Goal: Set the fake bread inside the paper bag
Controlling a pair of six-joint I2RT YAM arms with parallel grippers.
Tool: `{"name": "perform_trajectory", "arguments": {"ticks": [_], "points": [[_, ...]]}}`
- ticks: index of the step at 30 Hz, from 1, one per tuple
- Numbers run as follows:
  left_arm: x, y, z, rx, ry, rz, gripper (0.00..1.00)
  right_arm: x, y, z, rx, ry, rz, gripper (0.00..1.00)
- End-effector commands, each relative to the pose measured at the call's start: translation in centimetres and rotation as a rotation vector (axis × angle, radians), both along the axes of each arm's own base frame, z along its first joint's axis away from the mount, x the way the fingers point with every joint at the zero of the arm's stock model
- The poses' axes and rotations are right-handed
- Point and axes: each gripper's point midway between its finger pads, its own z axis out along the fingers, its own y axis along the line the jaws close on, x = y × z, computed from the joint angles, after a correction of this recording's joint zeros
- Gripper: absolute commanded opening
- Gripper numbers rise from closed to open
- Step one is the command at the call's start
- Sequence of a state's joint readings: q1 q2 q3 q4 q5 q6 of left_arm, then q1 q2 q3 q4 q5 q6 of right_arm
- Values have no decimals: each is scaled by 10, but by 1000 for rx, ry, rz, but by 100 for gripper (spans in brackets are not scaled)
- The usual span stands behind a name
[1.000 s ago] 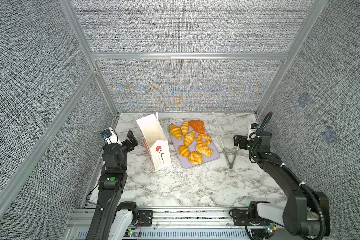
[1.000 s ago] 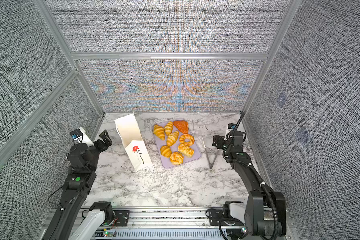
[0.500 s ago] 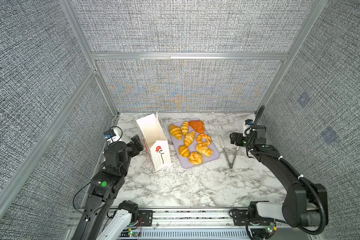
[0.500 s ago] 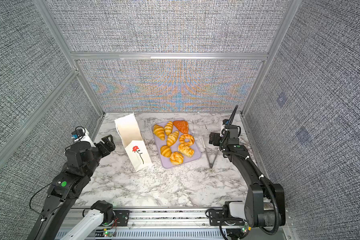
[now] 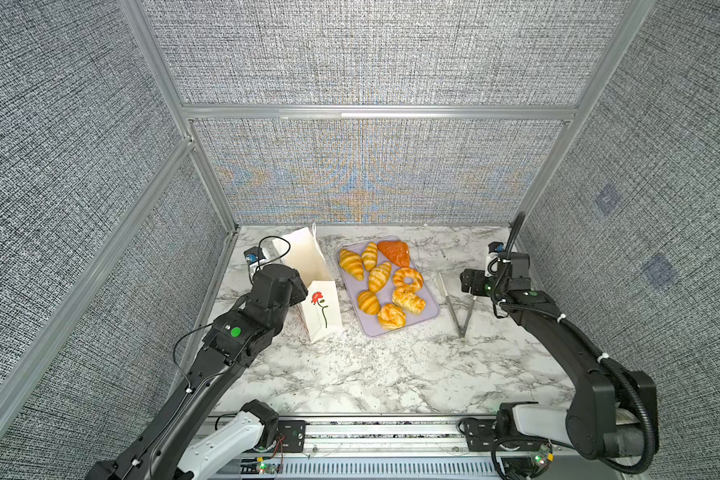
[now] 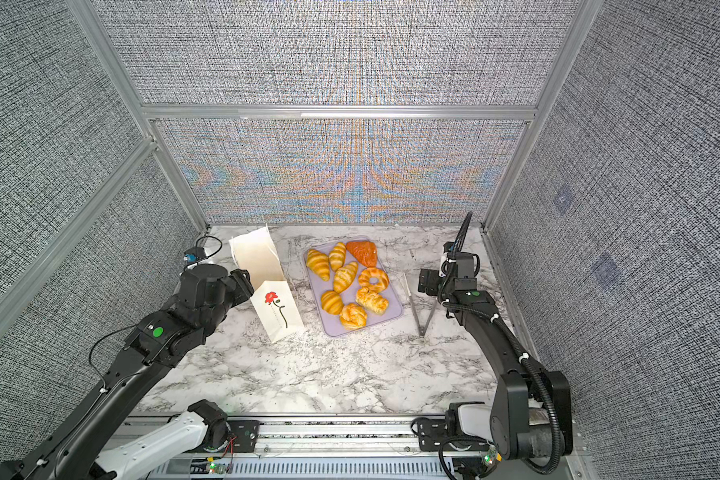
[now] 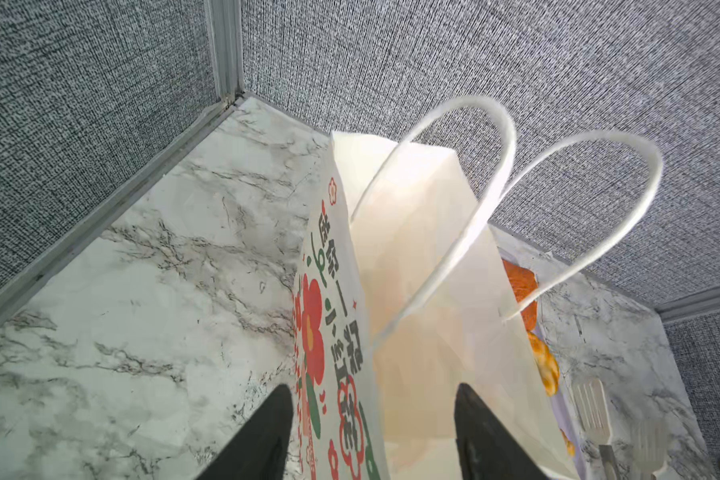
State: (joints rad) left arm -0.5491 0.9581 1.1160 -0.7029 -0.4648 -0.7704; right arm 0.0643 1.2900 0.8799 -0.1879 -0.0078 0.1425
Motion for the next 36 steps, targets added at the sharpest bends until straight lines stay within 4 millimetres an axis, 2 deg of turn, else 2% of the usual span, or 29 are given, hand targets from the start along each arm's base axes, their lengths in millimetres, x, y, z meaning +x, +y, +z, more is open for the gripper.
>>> {"name": "perform_trajectory", "arguments": {"ticks": [1, 9, 31, 36], "points": [[-4, 5, -7, 11, 72, 38, 60, -3, 1, -2, -7, 14, 3, 93], [1, 3, -13, 49, 150, 51, 60, -6, 1, -4, -20, 27, 7, 93], [28, 7, -33, 104, 266, 21, 38, -8, 1, -10, -59, 68, 17, 93], [32, 8, -31, 108, 259, 22, 36, -12, -1, -14, -72, 87, 14, 93]]}}
